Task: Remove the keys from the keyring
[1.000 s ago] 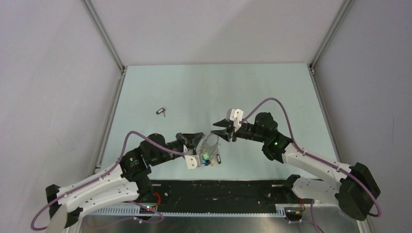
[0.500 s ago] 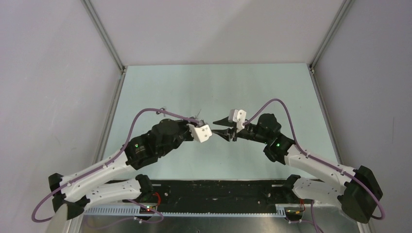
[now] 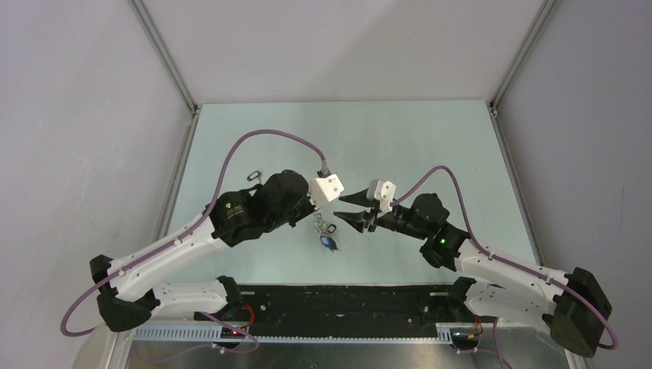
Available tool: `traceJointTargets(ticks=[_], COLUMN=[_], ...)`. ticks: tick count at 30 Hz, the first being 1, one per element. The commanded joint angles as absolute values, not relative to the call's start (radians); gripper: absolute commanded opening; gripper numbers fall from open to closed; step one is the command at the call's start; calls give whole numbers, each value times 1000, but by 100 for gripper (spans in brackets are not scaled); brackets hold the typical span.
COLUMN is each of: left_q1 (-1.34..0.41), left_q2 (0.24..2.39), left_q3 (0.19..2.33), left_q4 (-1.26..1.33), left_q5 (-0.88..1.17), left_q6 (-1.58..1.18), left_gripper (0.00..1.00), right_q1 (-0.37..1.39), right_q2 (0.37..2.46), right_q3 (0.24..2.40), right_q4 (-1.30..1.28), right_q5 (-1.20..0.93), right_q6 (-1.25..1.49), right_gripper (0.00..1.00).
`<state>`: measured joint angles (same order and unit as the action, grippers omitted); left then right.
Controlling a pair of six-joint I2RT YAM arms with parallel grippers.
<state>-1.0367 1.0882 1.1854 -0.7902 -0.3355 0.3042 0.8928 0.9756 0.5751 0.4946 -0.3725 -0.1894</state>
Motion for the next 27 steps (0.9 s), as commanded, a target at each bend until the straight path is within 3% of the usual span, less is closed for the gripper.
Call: traceJointTargets(ticks=[1, 18, 27], left_q1=[-1042, -1040, -1040], left_q2=[1106, 1207, 1221], left_q3=[1298, 1450, 1480], left_q4=[-904, -1035, -1031], left_q5=[-271, -105, -55], left_q6=[133, 22, 49], left_gripper=[0, 0, 0], right_q1=[911, 1078, 1088], right_q2=[920, 995, 1079], right_q3=[539, 526, 526], right_q4=[580, 645, 699], right_q5=[-291, -82, -63], right_q6=[-90, -98, -158], right_gripper=[46, 71, 70])
